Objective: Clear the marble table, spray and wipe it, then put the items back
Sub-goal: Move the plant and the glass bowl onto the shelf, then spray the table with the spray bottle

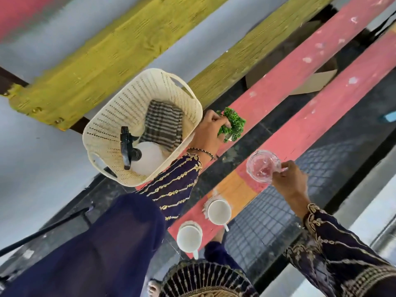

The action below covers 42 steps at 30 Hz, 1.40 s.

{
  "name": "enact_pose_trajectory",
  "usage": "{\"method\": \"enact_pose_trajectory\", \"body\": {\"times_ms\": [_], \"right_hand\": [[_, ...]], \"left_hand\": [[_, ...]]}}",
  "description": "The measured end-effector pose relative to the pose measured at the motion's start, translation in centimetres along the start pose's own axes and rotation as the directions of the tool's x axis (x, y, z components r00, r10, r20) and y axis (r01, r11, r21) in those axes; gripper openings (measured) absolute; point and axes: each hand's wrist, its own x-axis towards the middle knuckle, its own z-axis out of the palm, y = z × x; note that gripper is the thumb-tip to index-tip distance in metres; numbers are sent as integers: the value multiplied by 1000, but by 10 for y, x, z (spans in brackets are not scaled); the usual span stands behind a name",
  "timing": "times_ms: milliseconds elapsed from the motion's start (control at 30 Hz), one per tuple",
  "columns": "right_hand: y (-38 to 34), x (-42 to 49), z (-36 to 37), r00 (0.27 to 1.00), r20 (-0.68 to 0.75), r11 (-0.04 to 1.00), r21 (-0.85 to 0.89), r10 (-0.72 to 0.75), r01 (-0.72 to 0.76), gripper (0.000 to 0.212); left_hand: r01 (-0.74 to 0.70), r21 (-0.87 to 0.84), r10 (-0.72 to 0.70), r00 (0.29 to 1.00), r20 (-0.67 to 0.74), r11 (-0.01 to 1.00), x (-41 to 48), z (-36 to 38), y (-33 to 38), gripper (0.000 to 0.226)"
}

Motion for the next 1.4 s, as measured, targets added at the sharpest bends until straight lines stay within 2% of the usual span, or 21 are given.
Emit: {"method": "enact_pose_trajectory", "body": {"times_ms": [167,267,467,600,733,833,933,1100,1167,1233,1333,1400], "right_hand": [[-2,-3,-10,998,56,997,-67,-29,32,32],[-10,-9,-19,995,50,988,-124,-86,92,37],[-33,-23,-24,950,43,896,-321,-310,307,42],[-59,-40,-15,888,86,841,-291,-452,456,40],[-96,-70,0,798,53,783,-165,-601,600,41],[-131,-98,15,644,26,640,-96,-764,763,41],[-167,-123,38,511,46,512,4,-858,859,53],[-221,-146,89,480,210,514,154,-852,844,98],[-236,-150,104,505,233,547,180,-831,817,110],[-244,-148,114,515,216,553,191,-830,811,109],[-249,-141,114,473,200,504,159,-858,849,90],[-246,-136,107,437,127,451,116,-891,885,84]], "left_hand": [[-47,20,46,999,23,999,0,-4,6,32],[-66,33,63,994,91,997,-5,-6,10,38],[-110,87,100,989,108,990,-20,-19,16,43],[-240,218,234,971,52,946,-45,-45,19,32],[-215,192,226,974,-35,958,-69,-84,11,29],[-150,171,178,970,-163,974,-87,-119,-4,24],[-27,106,59,946,-318,994,-108,-151,-31,22],[144,-87,-169,850,-500,986,-144,-188,-83,15],[174,-140,-221,835,-504,975,-155,-194,-101,15],[217,-188,-283,824,-492,958,-159,-196,-113,16],[268,-250,-357,813,-459,931,-152,-191,-121,15],[288,-312,-403,813,-420,905,-139,-183,-120,15]]}}
